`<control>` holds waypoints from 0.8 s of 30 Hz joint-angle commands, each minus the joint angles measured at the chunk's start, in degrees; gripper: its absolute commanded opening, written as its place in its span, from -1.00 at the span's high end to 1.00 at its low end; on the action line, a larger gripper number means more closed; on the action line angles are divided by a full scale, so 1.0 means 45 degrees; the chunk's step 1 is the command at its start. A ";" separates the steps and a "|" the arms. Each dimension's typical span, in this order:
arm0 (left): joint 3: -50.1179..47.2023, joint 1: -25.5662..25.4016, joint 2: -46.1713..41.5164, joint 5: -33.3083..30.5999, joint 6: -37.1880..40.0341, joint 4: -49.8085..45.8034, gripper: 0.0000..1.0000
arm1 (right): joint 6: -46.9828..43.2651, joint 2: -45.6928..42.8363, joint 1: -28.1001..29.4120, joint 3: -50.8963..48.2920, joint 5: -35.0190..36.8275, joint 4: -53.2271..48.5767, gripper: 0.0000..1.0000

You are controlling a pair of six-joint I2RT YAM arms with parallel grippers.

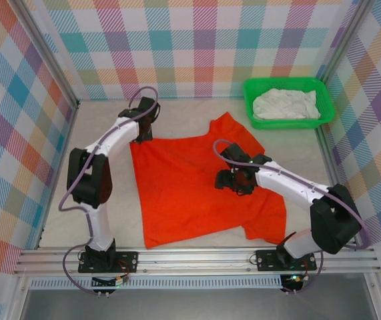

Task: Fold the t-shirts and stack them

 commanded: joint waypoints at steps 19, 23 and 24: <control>0.8332 0.1857 0.5553 -0.1283 0.1822 -0.2411 -0.13 | 0.0699 0.0407 -0.0584 -0.0830 0.0130 0.1117 -0.62; 0.6071 0.1853 0.2827 -0.0726 0.0850 -0.2465 -0.14 | 0.0384 0.0187 -0.0650 -0.0588 0.0373 0.0649 -0.56; 0.5187 0.1841 0.1926 -0.0370 0.0471 -0.2590 -0.09 | 0.0309 0.0103 -0.0734 -0.0577 0.0430 0.0502 -0.54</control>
